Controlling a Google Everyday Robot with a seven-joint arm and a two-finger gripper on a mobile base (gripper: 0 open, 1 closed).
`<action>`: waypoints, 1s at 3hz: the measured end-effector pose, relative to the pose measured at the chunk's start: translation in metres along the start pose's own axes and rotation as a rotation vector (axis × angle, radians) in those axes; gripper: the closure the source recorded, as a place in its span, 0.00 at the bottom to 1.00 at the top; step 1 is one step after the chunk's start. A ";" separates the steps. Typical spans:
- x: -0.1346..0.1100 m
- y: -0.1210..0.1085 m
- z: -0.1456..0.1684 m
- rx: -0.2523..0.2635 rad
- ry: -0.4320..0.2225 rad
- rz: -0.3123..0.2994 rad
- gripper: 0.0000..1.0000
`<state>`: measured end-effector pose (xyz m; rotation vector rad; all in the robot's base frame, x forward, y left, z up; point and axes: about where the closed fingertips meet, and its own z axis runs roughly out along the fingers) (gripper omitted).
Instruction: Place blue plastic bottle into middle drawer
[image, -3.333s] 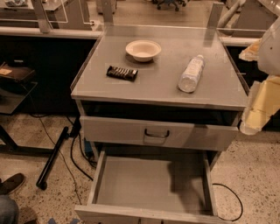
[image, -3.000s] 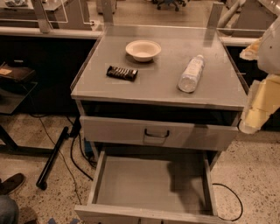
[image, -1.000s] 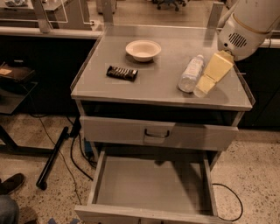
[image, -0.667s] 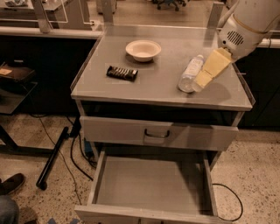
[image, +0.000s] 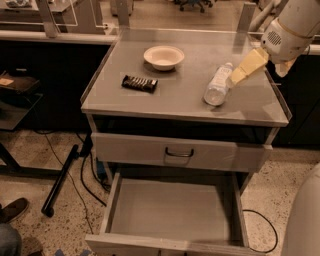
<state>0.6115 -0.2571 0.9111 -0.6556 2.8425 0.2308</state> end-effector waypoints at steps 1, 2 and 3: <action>-0.007 -0.001 -0.001 -0.001 -0.036 -0.009 0.00; -0.024 0.020 0.001 -0.047 -0.070 -0.001 0.00; -0.044 0.044 -0.006 -0.070 -0.108 0.032 0.00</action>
Offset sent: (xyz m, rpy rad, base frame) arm 0.0080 0.0691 0.0241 0.1874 -0.0050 -0.0551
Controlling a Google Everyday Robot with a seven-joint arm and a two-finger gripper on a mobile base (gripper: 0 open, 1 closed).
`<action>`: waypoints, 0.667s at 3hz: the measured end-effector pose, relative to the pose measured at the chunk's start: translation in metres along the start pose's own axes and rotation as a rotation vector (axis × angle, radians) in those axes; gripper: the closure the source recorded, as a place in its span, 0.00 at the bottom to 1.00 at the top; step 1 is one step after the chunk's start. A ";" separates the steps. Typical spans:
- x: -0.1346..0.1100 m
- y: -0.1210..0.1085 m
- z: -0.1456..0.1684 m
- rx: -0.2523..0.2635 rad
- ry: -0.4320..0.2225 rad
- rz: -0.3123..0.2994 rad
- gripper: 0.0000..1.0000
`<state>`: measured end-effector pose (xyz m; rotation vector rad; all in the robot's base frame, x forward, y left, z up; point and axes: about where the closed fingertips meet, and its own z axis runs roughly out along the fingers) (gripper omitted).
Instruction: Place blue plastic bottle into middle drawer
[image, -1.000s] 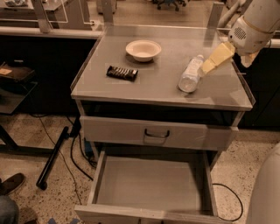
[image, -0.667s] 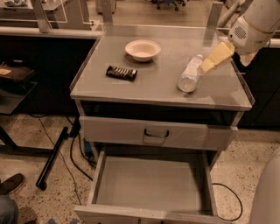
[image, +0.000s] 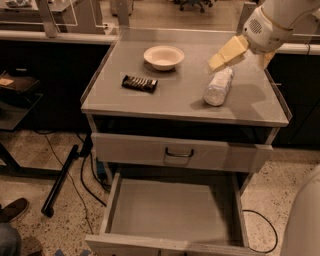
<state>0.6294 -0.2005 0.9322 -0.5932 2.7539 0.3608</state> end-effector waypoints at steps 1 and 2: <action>-0.004 0.002 0.002 -0.001 -0.009 0.006 0.00; -0.012 -0.003 0.017 -0.010 -0.006 0.068 0.00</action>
Offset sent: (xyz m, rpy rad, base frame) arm 0.0360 0.0079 -0.0309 0.0673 0.0877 -0.1708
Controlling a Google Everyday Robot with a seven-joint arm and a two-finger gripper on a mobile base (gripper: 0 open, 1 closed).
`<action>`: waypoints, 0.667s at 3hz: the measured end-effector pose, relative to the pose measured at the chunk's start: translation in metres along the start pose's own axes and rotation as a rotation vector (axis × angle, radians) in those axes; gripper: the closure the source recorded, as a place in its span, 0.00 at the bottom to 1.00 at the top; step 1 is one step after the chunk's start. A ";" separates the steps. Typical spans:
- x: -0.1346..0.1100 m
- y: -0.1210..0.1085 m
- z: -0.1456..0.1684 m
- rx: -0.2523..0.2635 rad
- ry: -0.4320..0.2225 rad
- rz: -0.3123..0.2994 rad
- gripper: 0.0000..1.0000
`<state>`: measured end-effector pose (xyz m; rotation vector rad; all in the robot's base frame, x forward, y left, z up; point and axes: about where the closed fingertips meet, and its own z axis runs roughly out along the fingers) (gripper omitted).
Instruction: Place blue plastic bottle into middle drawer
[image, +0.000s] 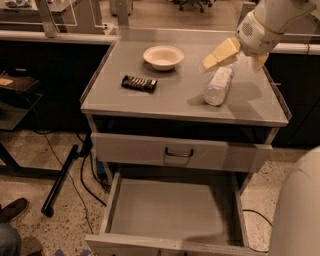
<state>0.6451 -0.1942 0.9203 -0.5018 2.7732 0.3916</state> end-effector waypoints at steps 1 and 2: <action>-0.017 -0.009 0.011 0.010 -0.015 0.074 0.00; -0.031 -0.018 0.014 0.028 -0.037 0.133 0.00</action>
Offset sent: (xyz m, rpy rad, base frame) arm 0.0470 -0.0138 0.0073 0.0266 -0.0040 -0.1930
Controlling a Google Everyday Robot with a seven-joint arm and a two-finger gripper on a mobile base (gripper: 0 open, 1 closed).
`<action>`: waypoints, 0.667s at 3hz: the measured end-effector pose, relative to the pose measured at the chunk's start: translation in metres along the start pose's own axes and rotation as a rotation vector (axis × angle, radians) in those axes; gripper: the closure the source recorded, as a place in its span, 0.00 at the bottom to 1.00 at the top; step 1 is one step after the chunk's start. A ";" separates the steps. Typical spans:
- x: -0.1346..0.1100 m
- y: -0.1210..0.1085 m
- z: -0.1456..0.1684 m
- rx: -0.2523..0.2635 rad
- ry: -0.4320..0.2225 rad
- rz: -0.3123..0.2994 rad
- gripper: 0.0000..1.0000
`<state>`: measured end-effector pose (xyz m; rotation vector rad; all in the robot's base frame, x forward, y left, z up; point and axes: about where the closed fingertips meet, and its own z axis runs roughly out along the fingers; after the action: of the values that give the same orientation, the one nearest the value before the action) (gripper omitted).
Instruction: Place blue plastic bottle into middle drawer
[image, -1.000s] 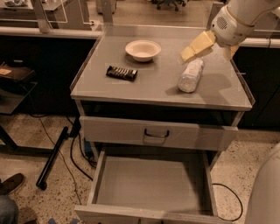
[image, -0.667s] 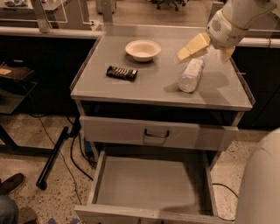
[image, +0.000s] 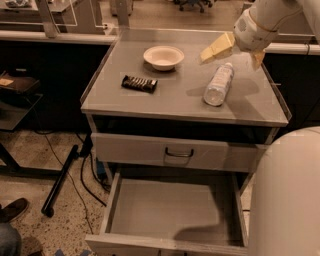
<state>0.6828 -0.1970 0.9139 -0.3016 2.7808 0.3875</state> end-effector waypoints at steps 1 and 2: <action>-0.003 -0.003 0.013 0.015 0.017 0.025 0.00; -0.010 -0.012 0.027 0.051 0.027 0.051 0.00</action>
Offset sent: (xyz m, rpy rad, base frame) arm 0.0326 -0.0116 -0.0308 -0.0790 0.0548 -0.1004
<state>0.7028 -0.1987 0.8897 -0.2256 2.8248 0.3268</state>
